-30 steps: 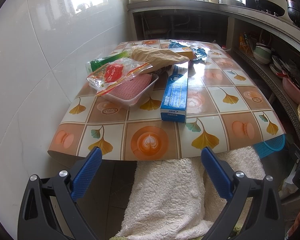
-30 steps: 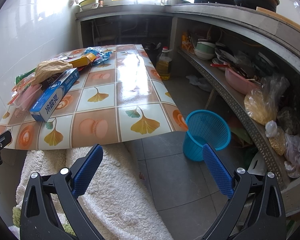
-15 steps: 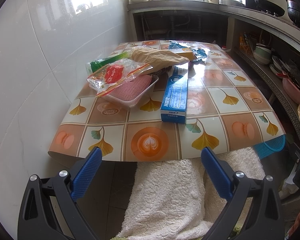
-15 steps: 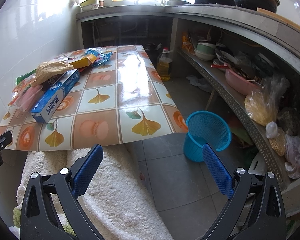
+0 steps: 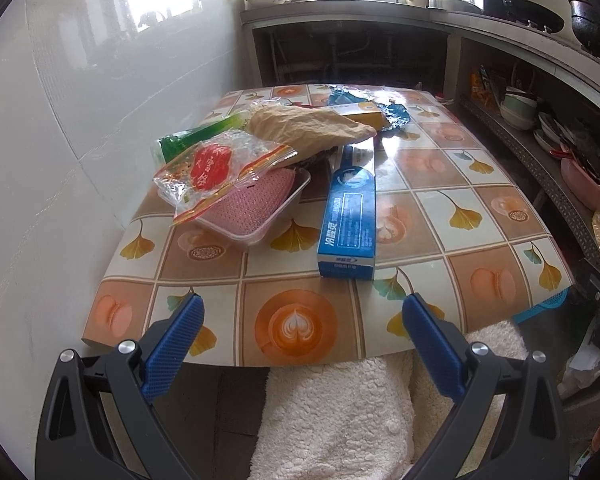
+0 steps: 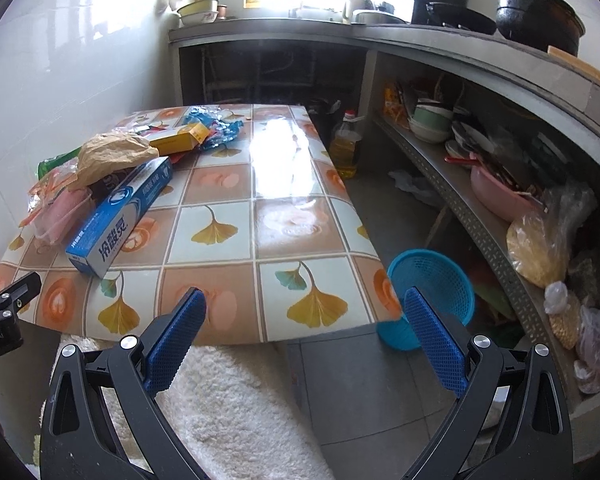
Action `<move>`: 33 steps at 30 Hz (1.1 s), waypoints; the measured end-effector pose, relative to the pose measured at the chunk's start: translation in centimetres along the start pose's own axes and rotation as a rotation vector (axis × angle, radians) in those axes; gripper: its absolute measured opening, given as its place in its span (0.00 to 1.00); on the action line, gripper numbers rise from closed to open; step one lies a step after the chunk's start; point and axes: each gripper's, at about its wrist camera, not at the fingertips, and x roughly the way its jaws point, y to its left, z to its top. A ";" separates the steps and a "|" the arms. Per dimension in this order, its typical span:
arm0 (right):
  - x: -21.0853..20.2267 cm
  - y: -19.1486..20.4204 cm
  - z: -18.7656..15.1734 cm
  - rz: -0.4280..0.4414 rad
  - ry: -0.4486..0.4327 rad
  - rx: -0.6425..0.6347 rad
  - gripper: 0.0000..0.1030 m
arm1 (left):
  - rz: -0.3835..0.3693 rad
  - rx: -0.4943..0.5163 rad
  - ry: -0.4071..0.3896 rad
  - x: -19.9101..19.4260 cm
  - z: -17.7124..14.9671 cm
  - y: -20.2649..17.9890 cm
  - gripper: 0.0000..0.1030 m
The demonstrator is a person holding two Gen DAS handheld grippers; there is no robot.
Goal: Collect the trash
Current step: 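Move both tools toward the crumpled tan paper on the table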
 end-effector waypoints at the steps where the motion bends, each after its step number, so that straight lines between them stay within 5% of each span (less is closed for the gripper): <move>1: 0.4 0.3 0.6 0.018 0.001 0.000 0.93 | -0.005 -0.001 0.002 0.3 0.3 0.1 0.94; 21: 3.0 2.0 7.9 0.090 -0.037 -0.069 0.93 | -0.065 -0.061 -0.039 2.1 7.9 3.0 0.94; 33: 4.9 4.0 9.6 0.129 -0.010 -0.114 0.93 | -0.178 -0.128 -0.098 2.3 7.9 5.8 0.94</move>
